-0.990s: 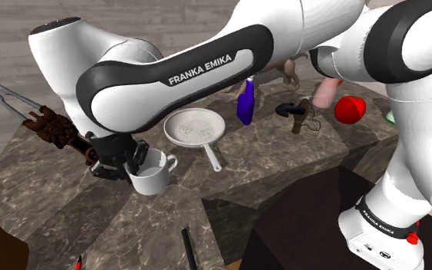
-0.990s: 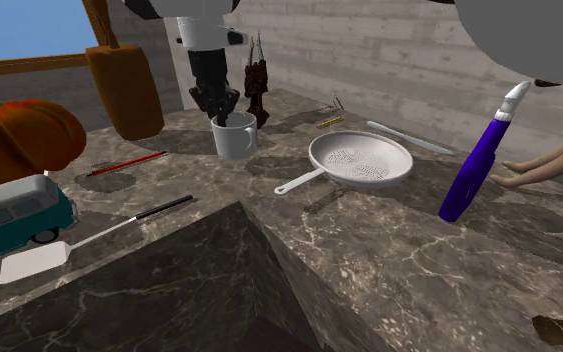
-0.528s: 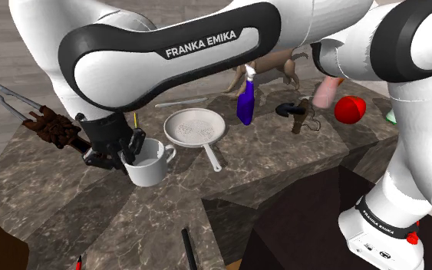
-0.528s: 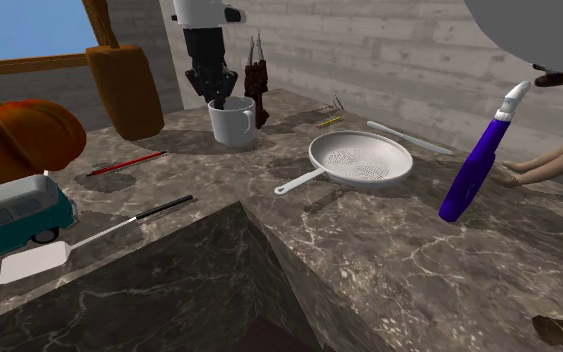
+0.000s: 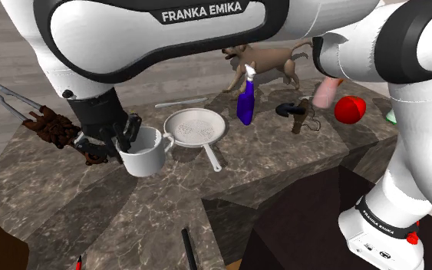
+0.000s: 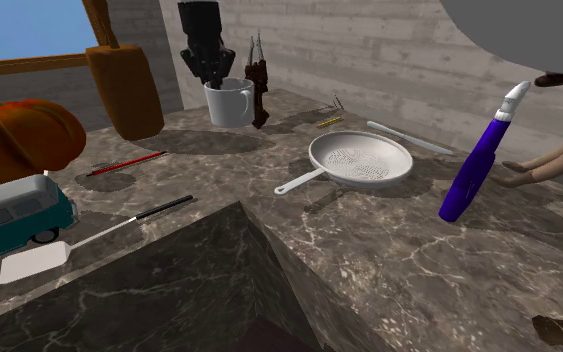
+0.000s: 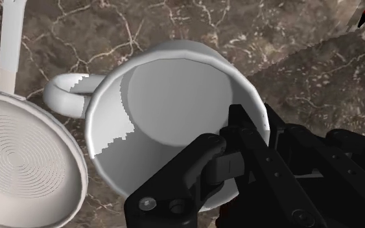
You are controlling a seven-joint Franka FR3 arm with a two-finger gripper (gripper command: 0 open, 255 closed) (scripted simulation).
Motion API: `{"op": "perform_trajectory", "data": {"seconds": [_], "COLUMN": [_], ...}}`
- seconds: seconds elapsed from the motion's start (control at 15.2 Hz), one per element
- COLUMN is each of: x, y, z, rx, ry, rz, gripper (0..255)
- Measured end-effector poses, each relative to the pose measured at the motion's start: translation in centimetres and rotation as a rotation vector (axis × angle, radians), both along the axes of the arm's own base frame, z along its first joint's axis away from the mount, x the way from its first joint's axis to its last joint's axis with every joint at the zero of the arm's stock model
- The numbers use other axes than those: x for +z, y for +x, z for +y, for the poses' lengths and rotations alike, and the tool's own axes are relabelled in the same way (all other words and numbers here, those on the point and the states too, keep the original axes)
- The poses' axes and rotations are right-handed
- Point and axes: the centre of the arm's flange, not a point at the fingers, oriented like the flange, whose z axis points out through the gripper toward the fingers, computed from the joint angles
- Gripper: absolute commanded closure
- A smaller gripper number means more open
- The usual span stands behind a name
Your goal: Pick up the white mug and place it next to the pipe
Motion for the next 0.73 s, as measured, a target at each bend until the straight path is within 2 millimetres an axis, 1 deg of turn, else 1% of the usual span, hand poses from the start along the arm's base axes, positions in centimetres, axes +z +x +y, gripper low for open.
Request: {"op": "perform_trajectory", "data": {"seconds": [0.33, 0.46, 0.59, 0.73], "x": [2.5, 2.9, 3.3, 3.1], "y": [0.2, -0.2, -0.8, -1.2], "z": [-0.1, -1.7, -4.0, -6.5], "rx": [0.000, 0.000, 0.000, 0.001], "ry": [0.000, 0.000, 0.000, 0.000], "rz": [0.000, 0.000, 0.000, 0.000], "gripper": [255, 255, 255, 255]}}
